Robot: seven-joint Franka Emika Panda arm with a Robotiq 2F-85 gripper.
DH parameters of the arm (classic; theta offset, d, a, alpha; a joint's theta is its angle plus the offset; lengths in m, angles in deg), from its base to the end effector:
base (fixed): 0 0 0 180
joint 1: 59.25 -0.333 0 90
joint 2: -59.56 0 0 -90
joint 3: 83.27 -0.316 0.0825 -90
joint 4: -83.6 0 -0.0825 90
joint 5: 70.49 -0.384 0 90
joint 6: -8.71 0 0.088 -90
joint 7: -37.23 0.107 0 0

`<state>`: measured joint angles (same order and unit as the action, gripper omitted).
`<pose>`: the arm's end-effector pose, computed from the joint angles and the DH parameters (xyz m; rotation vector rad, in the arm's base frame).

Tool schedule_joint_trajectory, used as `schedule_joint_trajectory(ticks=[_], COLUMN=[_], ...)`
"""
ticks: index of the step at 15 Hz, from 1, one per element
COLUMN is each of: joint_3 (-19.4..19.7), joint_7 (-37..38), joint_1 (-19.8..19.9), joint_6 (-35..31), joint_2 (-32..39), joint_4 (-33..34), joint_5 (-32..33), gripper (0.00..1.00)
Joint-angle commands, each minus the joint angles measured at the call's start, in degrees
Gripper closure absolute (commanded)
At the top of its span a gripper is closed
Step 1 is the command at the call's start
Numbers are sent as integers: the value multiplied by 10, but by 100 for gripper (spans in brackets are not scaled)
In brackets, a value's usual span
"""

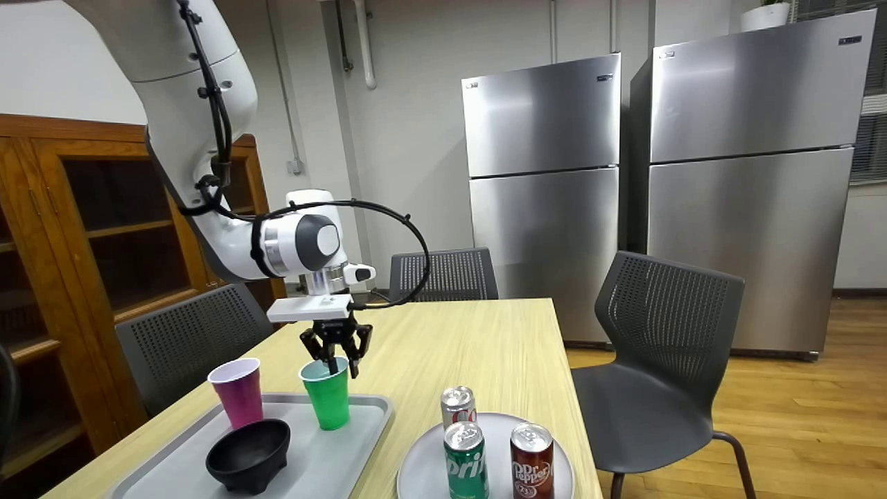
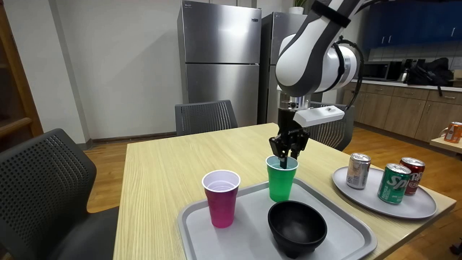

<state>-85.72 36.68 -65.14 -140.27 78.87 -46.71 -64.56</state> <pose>0.5284 0.0801 0.2066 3.0796 0.3742 -0.0118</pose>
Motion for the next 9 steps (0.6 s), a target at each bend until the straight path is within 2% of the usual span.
schedule_joint_trajectory(ticks=[1, 3, 9], joint_3=[2, -1, -17], joint_7=[12, 11, -12], joint_1=[-3, 0, 5], joint_6=[4, 5, 11], joint_2=[-2, -4, -15], joint_4=[6, 5, -2], joint_5=[5, -4, -22], gripper=[88, 100, 99])
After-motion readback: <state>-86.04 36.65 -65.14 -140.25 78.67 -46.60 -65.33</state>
